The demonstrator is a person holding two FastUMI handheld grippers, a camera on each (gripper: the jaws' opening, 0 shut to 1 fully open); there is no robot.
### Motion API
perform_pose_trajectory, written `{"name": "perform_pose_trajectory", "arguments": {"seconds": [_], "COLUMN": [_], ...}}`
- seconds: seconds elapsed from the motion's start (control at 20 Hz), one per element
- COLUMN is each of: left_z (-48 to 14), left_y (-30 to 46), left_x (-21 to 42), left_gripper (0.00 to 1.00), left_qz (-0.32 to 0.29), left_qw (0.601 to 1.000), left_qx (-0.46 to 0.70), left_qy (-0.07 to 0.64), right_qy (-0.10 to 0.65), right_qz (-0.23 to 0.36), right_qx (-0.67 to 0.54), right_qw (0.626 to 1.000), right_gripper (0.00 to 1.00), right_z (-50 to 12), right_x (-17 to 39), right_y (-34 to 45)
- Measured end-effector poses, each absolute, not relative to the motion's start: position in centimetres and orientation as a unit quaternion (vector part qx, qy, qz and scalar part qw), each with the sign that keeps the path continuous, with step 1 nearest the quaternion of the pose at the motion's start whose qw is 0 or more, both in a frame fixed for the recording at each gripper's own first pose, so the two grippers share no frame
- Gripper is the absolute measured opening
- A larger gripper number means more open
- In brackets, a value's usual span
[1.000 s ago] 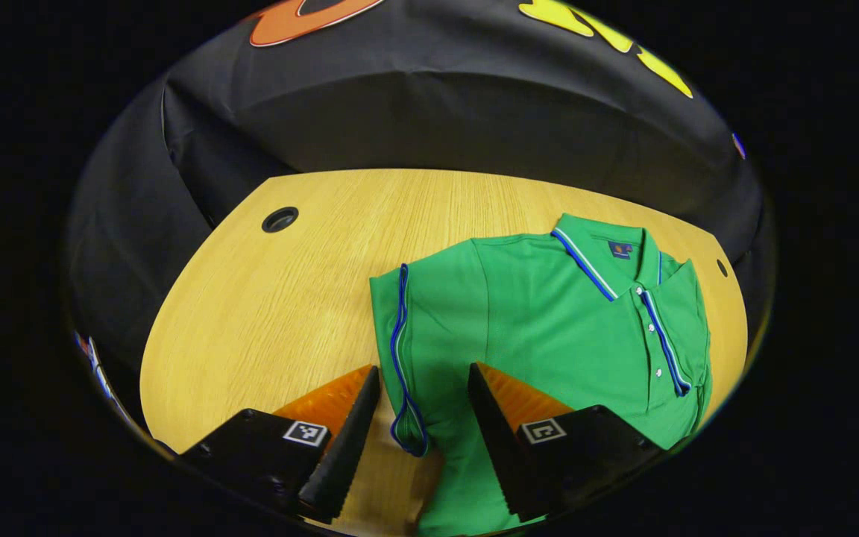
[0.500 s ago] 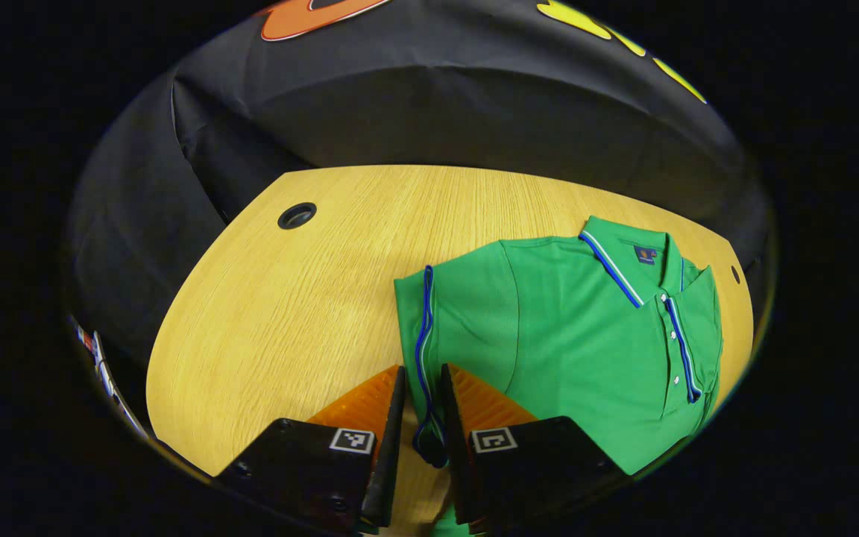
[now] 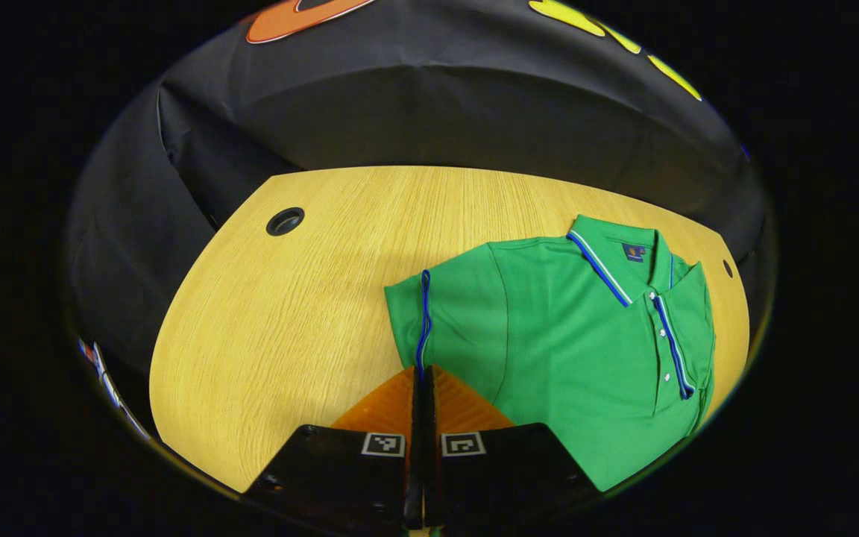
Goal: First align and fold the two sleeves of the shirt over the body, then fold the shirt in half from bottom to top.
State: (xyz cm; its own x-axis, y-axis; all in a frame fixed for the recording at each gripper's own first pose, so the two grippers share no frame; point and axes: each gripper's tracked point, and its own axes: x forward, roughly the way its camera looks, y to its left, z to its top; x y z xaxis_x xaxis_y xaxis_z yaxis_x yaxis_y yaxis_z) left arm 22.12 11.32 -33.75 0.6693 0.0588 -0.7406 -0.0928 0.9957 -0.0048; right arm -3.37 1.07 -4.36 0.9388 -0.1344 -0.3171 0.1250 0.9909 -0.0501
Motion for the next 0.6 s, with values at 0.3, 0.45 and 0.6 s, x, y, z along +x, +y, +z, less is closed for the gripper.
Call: {"name": "perform_pose_trajectory", "arguments": {"seconds": [0.3, 0.45, 0.6], "left_z": [-30.0, -28.6, -28.4], "left_y": [8.8, 6.0, 3.0], "left_x": [22.6, 23.0, 23.2], "left_gripper": [0.04, 0.03, 0.04], "left_qz": [0.017, -0.007, -0.033], "left_qw": [0.927, 0.931, 0.930], "left_qx": [0.011, 0.034, 0.059], "left_qy": [0.374, 0.363, 0.363], "right_qy": [0.168, 0.172, 0.176], "right_qz": [-0.064, -0.066, -0.073], "right_qx": [-0.003, 0.001, 0.003], "right_qw": [0.984, 0.983, 0.982], "right_gripper": [0.99, 0.99, 0.99], "right_z": [-5.0, -5.4, -5.6], "right_x": [-3.7, -3.8, -4.3], "right_y": [0.6, 0.2, -0.6]}}
